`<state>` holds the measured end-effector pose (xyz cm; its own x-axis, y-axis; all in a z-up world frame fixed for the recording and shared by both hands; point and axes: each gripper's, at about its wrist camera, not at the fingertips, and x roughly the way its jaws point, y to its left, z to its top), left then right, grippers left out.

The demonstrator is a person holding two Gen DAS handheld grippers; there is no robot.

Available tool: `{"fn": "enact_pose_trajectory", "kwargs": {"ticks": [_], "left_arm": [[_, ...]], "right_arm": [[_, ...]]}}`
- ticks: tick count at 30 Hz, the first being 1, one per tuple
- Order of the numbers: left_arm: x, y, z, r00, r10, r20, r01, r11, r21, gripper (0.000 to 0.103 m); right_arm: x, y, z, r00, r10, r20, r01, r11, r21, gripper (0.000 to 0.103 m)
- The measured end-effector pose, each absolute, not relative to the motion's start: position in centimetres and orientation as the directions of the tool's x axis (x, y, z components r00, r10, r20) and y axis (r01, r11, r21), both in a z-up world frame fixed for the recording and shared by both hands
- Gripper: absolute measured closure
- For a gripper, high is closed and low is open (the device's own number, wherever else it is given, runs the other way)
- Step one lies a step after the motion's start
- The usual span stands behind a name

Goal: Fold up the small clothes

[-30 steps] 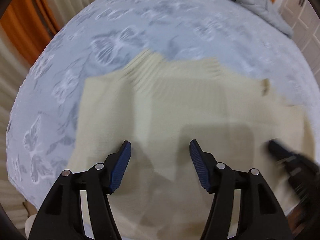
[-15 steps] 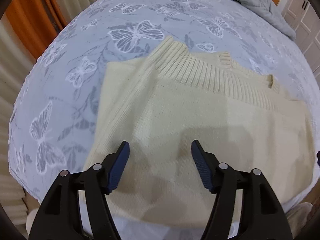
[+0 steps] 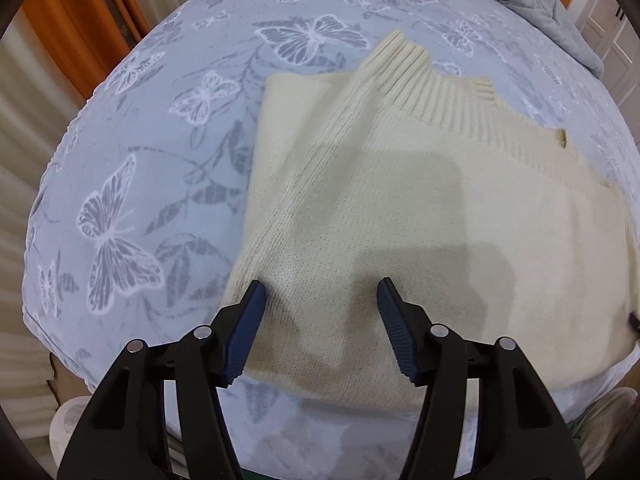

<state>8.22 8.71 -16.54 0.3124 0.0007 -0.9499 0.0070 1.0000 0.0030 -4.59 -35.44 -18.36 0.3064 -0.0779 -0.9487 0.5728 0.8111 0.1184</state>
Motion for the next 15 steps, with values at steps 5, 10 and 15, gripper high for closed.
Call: {"fn": "enact_pose_trajectory", "kwargs": {"ticks": [5,10,15], "left_arm": [[7.2,8.6,-15.4,0.315,-0.002,-0.949,0.000,1.000,-0.002,0.045],[5.9,9.4,-15.3,0.315,-0.022,-0.949,-0.019,0.999,-0.029,0.041],[5.5,9.6,-16.4,0.288,-0.012,-0.958,-0.016,1.000,-0.018,0.041]], "right_arm": [[-4.6,-32.5,-13.1,0.399,-0.179,-0.899,0.559,0.825,0.083,0.077],[-1.8,-23.4,-10.8,0.481,0.067,-0.874,0.265,0.939,0.218,0.078],[3.0,-15.0,-15.9,0.339,0.107,-0.935,0.099,0.984,0.148,0.079]]}}
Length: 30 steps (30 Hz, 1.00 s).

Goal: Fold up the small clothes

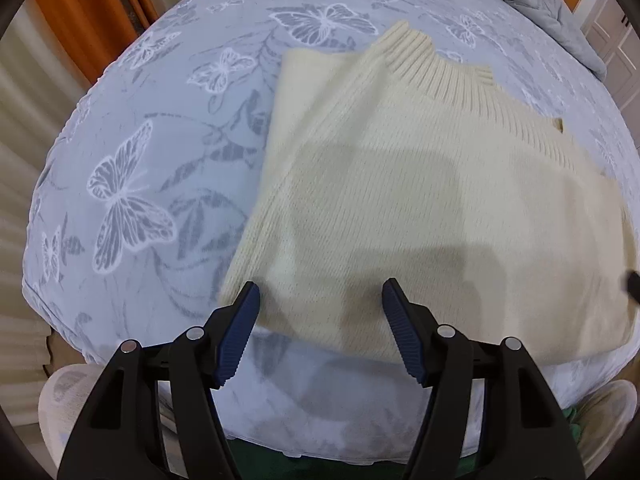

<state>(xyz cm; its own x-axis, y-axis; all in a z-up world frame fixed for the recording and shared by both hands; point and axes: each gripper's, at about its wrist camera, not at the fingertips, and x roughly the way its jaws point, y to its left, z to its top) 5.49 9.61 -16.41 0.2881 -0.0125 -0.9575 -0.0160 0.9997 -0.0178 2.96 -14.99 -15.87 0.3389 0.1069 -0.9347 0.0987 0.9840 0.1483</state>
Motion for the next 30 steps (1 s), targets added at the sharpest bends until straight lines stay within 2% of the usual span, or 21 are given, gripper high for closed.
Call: {"fn": "enact_pose_trajectory", "kwargs": {"ticks": [3,7,10,16,18,20,21,22,24,27,30], "left_arm": [[5.5,9.6,-16.5,0.284,-0.008,-0.959,-0.005,1.000,-0.010,0.041],[5.5,9.8,-16.5,0.282,-0.020,-0.959,0.005,1.000,-0.019,0.041],[5.5,9.8,-16.8,0.282,-0.027,-0.959,0.010,1.000,-0.025,0.041],[5.7,9.8,-17.0,0.280,-0.032,-0.959,0.020,0.999,-0.028,0.041],[5.7,9.9,-16.9,0.281,-0.037,-0.959,0.027,0.999,-0.031,0.041],[5.6,10.4,-15.6,0.316,-0.075,-0.946,0.019,0.997,-0.072,0.041],[5.6,10.8,-14.4,0.350,-0.104,-0.931,0.011,0.994,-0.107,0.041],[5.9,11.1,-13.5,0.374,-0.118,-0.920,0.005,0.992,-0.126,0.040],[7.1,11.4,-12.0,0.413,-0.140,-0.900,-0.003,0.988,-0.155,0.024],[10.6,11.3,-10.5,0.457,-0.153,-0.876,-0.017,0.984,-0.180,0.016],[14.7,9.9,-10.9,0.438,-0.173,-0.882,0.000,0.981,-0.193,0.014]], "right_arm": [[4.4,-13.7,-18.6,0.263,0.024,-0.964,0.079,0.996,0.046,0.079],[4.7,-14.1,-15.2,0.342,0.086,-0.936,0.106,0.986,0.129,0.079],[5.8,-14.1,-13.6,0.381,0.057,-0.923,0.108,0.989,0.106,0.079],[8.9,-14.7,-18.4,0.269,0.015,-0.963,0.152,0.987,0.058,0.079],[9.2,-14.4,-17.7,0.269,0.006,-0.963,0.144,0.988,0.047,0.079],[8.9,-15.2,-15.3,0.339,0.069,-0.938,0.147,0.981,0.125,0.079],[8.5,-15.8,-14.2,0.377,0.075,-0.923,0.151,0.978,0.142,0.076],[8.0,-16.7,-13.2,0.412,0.065,-0.909,0.160,0.977,0.142,0.061],[7.1,-19.7,-11.6,0.481,0.015,-0.877,0.199,0.972,0.126,0.041],[6.5,-25.4,-10.9,0.490,-0.082,-0.868,0.305,0.949,0.083,0.040],[7.1,-30.9,-12.1,0.452,-0.137,-0.882,0.404,0.912,0.065,0.036]]}}
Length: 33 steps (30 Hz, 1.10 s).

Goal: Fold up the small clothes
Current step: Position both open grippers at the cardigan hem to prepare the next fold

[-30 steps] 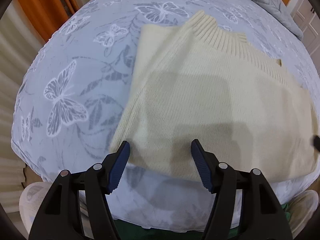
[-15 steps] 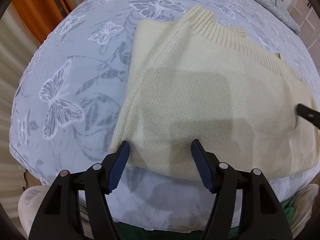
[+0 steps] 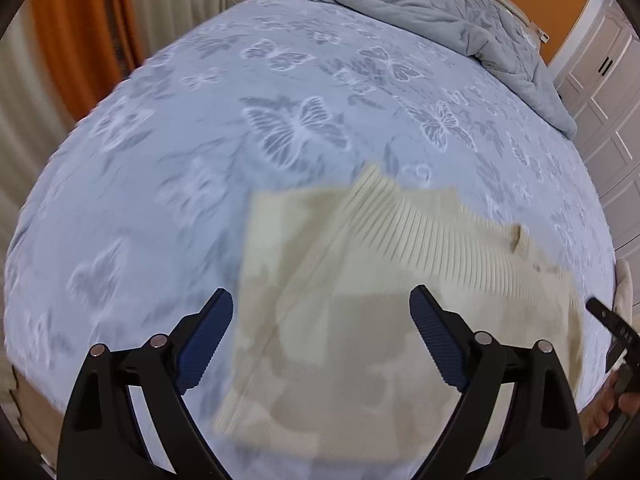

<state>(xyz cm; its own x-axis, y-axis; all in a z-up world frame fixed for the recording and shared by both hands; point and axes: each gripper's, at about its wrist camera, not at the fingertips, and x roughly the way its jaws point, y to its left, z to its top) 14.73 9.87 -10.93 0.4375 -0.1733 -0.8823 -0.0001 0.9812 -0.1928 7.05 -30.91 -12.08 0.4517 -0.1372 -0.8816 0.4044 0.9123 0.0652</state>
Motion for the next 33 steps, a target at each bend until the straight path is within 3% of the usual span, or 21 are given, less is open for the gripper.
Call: {"fn": "enact_pose_trajectory", "kwargs": {"ticks": [4,5,6,7,8,9,15,18,21,23,25,27,29,33], "left_arm": [[19.3,7.5,-14.2,0.362,-0.190,-0.913,0.001,0.979,-0.204,0.017],[19.7,7.2,-14.7,0.345,-0.202,-0.917,-0.001,0.976,-0.216,0.034],[20.1,6.8,-15.4,0.320,-0.214,-0.923,-0.003,0.974,-0.227,0.058],[20.5,6.4,-16.3,0.293,-0.178,-0.939,-0.014,0.982,-0.191,0.067],[20.3,6.3,-16.3,0.301,-0.163,-0.940,-0.016,0.984,-0.176,0.089],[19.8,6.5,-15.9,0.316,-0.190,-0.929,-0.011,0.979,-0.204,0.094],[18.2,8.7,-8.4,0.458,-0.297,-0.838,0.026,0.947,-0.321,0.095],[20.9,8.4,-8.6,0.443,-0.263,-0.857,0.010,0.957,-0.289,0.094],[23.5,7.3,-12.8,0.345,-0.166,-0.924,-0.023,0.982,-0.185,0.089],[23.3,7.2,-15.1,0.281,-0.109,-0.954,-0.069,0.989,-0.133,0.088],[21.3,7.6,-13.4,0.337,-0.134,-0.932,-0.079,0.982,-0.170,0.080],[18.1,7.9,-10.8,0.403,-0.149,-0.903,-0.060,0.980,-0.188,0.050],[15.7,7.8,-9.5,0.437,-0.166,-0.884,-0.045,0.978,-0.206,0.044],[11.3,4.8,-10.4,0.390,-0.209,-0.897,0.028,0.976,-0.215,0.043]], "right_arm": [[8.5,-35.2,-15.4,0.373,-0.149,-0.916,0.463,0.885,0.044,0.029],[9.1,-35.9,-17.1,0.331,-0.133,-0.934,0.472,0.880,0.043,0.029],[9.2,-36.1,-18.3,0.307,-0.103,-0.946,0.470,0.881,0.056,0.037],[9.0,-36.1,-18.9,0.315,-0.042,-0.948,0.451,0.886,0.111,0.076],[8.7,-35.8,-18.8,0.329,0.005,-0.944,0.436,0.886,0.157,0.094],[8.3,-35.4,-18.0,0.358,0.006,-0.934,0.428,0.888,0.169,0.094],[5.6,-35.1,-9.1,0.620,0.013,-0.785,0.371,0.876,0.308,0.094],[8.2,-36.2,-11.4,0.571,-0.007,-0.821,0.408,0.870,0.276,0.090],[10.5,-37.2,-17.8,0.368,-0.014,-0.930,0.485,0.856,0.179,0.086],[9.4,-36.3,-16.8,0.395,-0.050,-0.917,0.492,0.855,0.165,0.087],[7.0,-33.9,-12.9,0.504,-0.083,-0.860,0.439,0.882,0.173,0.085],[5.2,-31.1,-10.8,0.545,-0.051,-0.837,0.370,0.910,0.185,0.081],[4.1,-27.5,-10.4,0.544,0.048,-0.838,0.285,0.929,0.238,0.079],[3.8,-19.4,-12.9,0.465,0.177,-0.867,0.128,0.956,0.264,0.079]]}}
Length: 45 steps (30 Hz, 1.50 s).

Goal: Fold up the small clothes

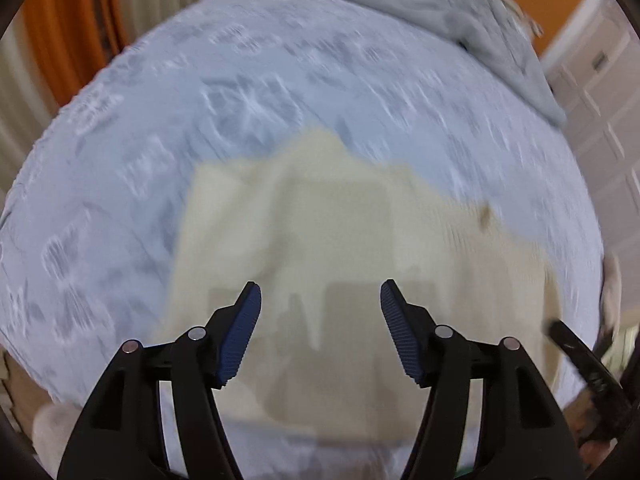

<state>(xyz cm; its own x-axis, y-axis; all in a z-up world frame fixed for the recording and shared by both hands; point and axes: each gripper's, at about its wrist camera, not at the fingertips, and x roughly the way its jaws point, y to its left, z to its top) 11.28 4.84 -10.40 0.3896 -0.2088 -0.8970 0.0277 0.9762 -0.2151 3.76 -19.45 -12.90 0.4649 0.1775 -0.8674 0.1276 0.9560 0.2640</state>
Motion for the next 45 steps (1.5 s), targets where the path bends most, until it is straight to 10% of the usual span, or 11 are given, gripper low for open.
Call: {"fn": "enact_pose_trajectory", "kwargs": {"ticks": [10,15,24,33,35,37,45], "left_arm": [[7.2,6.1,-16.4,0.279,-0.082,-0.957,0.039,0.997,-0.074,0.043],[6.0,7.3,-17.2,0.293,-0.074,-0.953,0.037,0.997,-0.067,0.043],[3.6,7.1,-16.2,0.306,-0.030,-0.952,0.035,0.999,-0.020,0.037],[2.2,10.3,-15.4,0.299,-0.072,-0.952,-0.081,0.992,-0.101,0.032],[2.2,10.2,-15.0,0.305,-0.064,-0.950,-0.084,0.992,-0.094,0.032],[2.2,9.9,-14.6,0.314,-0.044,-0.949,-0.073,0.995,-0.070,0.032],[3.0,9.9,-15.3,0.284,-0.038,-0.958,-0.079,0.995,-0.063,0.032]], "right_arm": [[-1.2,-28.5,-17.2,0.336,-0.101,-0.937,0.390,0.920,0.040,0.091],[-7.2,-35.4,-17.3,0.351,0.014,-0.936,0.583,0.779,0.231,0.103],[-5.3,-34.6,-13.6,0.438,-0.146,-0.887,0.546,0.827,0.133,0.067],[0.7,-36.9,-14.7,0.452,-0.054,-0.891,0.519,0.828,0.213,0.060],[1.9,-37.3,-15.6,0.449,-0.032,-0.893,0.518,0.824,0.231,0.064],[2.8,-37.4,-16.2,0.451,-0.005,-0.892,0.501,0.829,0.249,0.100],[-5.3,-43.9,-12.2,0.488,-0.223,-0.844,0.690,0.691,0.216,0.103]]}}
